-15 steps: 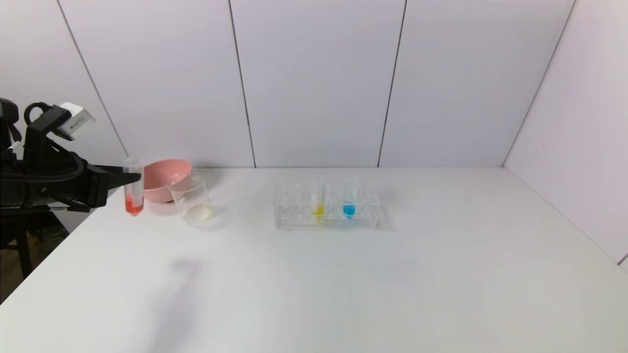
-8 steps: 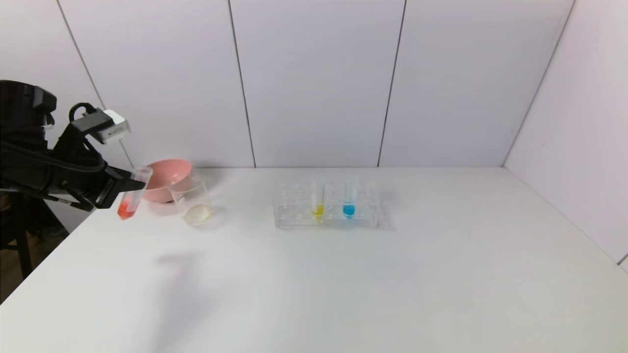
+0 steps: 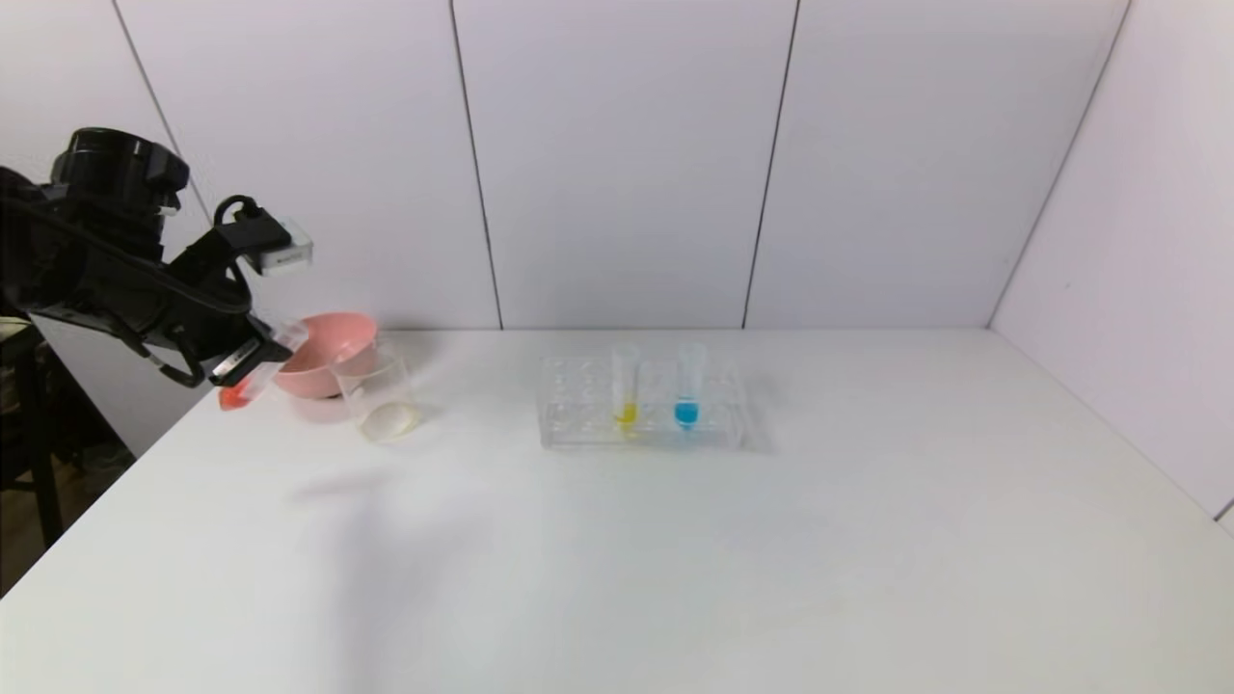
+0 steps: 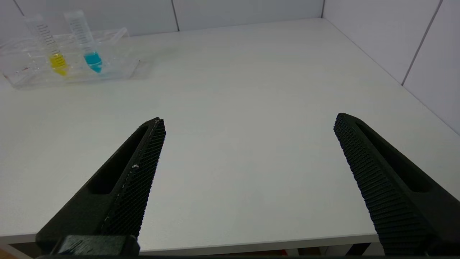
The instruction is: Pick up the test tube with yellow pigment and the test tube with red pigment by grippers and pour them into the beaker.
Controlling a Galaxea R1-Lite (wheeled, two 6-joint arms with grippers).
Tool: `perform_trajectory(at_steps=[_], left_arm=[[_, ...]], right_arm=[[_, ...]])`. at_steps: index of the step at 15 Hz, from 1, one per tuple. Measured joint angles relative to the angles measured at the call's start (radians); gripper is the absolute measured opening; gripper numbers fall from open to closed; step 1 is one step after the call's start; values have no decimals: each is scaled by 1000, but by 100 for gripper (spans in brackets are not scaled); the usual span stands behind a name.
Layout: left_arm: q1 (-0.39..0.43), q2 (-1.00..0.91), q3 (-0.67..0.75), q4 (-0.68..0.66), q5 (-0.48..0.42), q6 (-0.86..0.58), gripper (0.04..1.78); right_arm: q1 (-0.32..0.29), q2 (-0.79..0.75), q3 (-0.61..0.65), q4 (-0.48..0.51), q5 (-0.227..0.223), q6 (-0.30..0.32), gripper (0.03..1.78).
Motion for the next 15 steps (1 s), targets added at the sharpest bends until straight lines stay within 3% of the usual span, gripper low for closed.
perform_trajectory(at_steps=[8,15], left_arm=[[-94,162,-398,333,171,62,42],[-138,239,-509,381,321,226,42]], right_arm=[[0,0,0,0,0,1,171],[0,0,0,0,0,0,171]])
